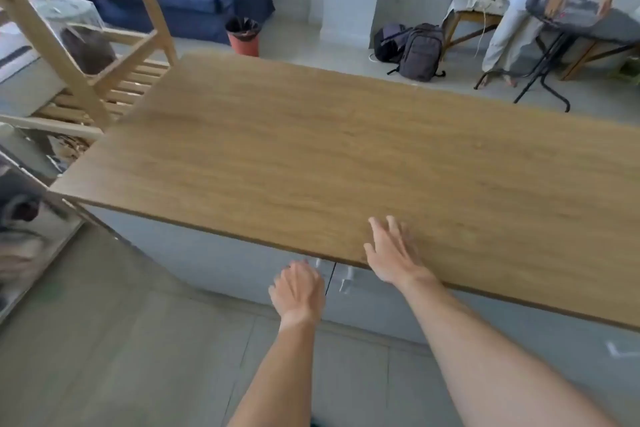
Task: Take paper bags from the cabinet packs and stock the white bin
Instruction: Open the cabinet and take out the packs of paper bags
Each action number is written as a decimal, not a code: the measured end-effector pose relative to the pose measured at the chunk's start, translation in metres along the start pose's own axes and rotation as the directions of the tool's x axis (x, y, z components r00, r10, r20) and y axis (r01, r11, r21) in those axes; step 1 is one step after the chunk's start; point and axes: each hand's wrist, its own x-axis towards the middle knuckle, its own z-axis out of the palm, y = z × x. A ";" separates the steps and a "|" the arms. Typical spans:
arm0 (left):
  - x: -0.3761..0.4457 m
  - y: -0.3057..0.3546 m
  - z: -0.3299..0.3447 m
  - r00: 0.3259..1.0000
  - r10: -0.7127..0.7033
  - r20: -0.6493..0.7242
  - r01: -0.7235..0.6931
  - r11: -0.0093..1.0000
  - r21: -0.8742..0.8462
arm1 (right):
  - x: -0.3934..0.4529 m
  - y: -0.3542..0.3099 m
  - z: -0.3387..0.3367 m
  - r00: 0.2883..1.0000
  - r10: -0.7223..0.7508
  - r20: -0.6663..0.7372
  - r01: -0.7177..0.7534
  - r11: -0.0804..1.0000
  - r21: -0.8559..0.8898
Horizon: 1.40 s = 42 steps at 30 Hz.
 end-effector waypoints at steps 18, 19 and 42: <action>-0.013 -0.021 0.013 0.970 -0.005 0.243 0.085 0.944 -0.319 | -0.038 -0.013 0.058 0.952 0.114 -0.283 -0.120 0.993 -0.004; -0.022 -0.030 0.011 0.972 -0.004 0.236 0.084 0.941 -0.327 | -0.050 -0.014 0.063 0.956 0.105 -0.274 -0.115 0.993 -0.020; -0.184 -0.422 -0.073 0.902 -0.426 -0.072 0.294 0.729 -0.619 | -0.236 -0.251 0.233 0.868 -0.459 0.190 0.483 0.869 -0.105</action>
